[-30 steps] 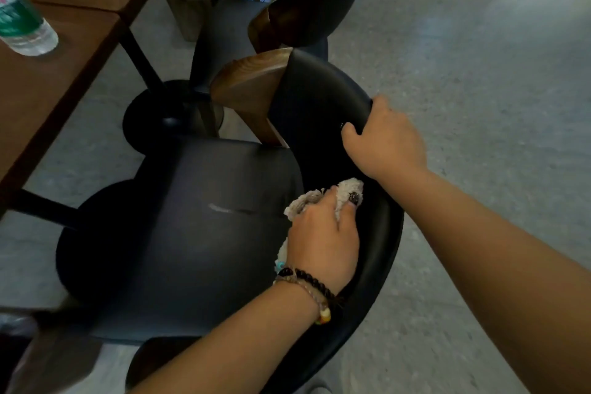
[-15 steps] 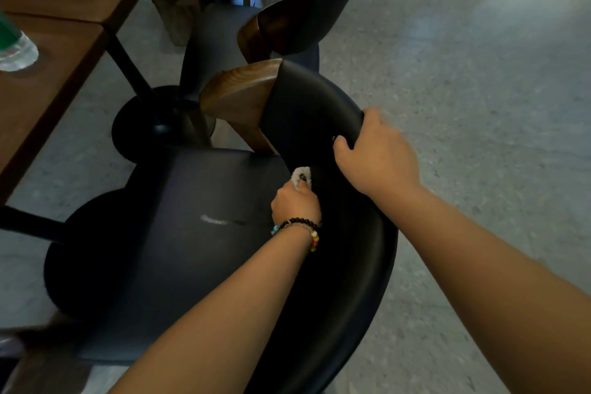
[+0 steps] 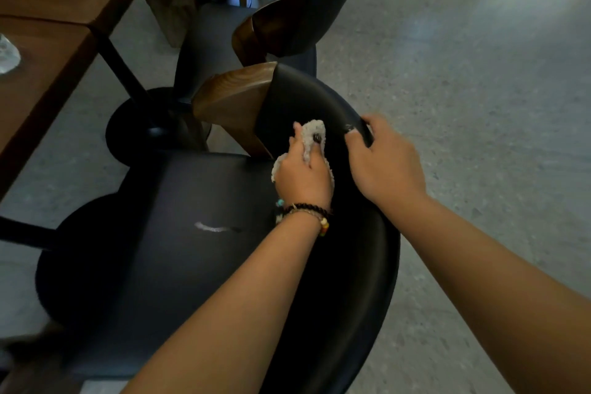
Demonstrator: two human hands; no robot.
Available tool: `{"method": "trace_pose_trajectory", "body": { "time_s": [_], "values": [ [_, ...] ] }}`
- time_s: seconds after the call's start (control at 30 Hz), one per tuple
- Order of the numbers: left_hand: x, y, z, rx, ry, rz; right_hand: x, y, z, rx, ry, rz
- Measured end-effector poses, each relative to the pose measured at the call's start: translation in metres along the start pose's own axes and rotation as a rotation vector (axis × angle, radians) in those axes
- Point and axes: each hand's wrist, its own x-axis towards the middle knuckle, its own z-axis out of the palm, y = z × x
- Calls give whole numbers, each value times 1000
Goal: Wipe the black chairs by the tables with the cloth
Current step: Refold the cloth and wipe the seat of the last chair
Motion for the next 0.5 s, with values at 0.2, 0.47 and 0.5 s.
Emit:
{"method": "trace_pose_trajectory", "body": {
  "time_s": [0.2, 0.47, 0.5],
  "values": [
    [12, -17, 13, 61, -9, -146, 0, -2, -3, 4, -8, 0],
    [42, -26, 6, 67, 12, -347, 0, -2, -3, -18, -13, -9],
    [46, -17, 6, -14, 70, -279, 0, -2, -3, -20, -13, -13]
  ]
}}
